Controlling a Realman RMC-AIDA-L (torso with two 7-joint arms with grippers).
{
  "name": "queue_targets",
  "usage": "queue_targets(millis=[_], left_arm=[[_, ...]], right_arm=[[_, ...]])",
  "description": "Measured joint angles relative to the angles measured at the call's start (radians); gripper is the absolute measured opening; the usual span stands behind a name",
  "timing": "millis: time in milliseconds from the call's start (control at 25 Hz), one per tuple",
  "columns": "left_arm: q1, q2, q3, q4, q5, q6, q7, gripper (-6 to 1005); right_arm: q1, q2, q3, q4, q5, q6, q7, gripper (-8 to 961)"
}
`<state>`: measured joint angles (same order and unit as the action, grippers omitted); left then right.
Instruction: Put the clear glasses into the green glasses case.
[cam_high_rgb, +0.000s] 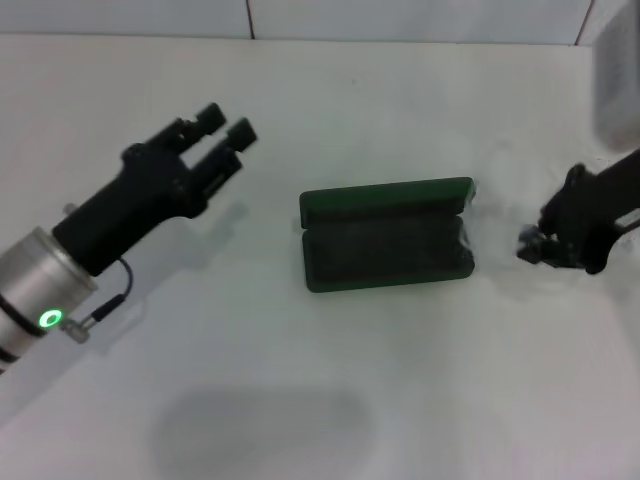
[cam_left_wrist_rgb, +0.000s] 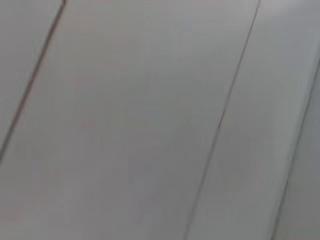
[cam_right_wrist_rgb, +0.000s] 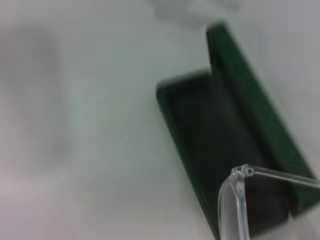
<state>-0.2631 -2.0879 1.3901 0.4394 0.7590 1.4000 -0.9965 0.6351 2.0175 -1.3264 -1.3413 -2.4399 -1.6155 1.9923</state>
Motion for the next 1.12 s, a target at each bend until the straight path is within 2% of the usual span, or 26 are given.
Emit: queue_targets(millis=[120,280,440,600,760,840,1120], left_arm=[[0.001,0.001,-0.038,-0.032,-0.016,0.036,0.013,515],[-0.007,0.000,-0.057,-0.052,-0.017,0.068,0.028,515],[-0.055,-0.001,-0.045,-0.052,0.011,0.080,0.029,515],[-0.123,-0.004,-0.033,-0.055,0.054,0.100,0.030,515],[-0.187,-0.006,0.034,-0.055,0.059,0.107,0.032,515],[-0.217,-0.006,0.095,-0.055,0.059,0.108,0.042,515],[-0.233,-0.003,0.213,-0.047,0.067,0.090,0.097,515]], right_arm=[[-0.031,0.001,0.107,-0.018,0.113,-0.057,-0.091,126],[-0.069,0.001,0.181,0.003,0.293,-0.125,-0.218,124],[-0.104,0.006,0.157,0.053,0.446,-0.150,-0.346,123],[-0.107,0.004,0.108,0.133,0.580,-0.153,-0.434,124],[-0.096,0.005,0.068,0.171,0.628,-0.147,-0.457,124],[-0.091,0.006,0.052,0.177,0.643,-0.143,-0.459,124],[-0.090,0.005,0.047,0.189,0.695,-0.132,-0.457,122]])
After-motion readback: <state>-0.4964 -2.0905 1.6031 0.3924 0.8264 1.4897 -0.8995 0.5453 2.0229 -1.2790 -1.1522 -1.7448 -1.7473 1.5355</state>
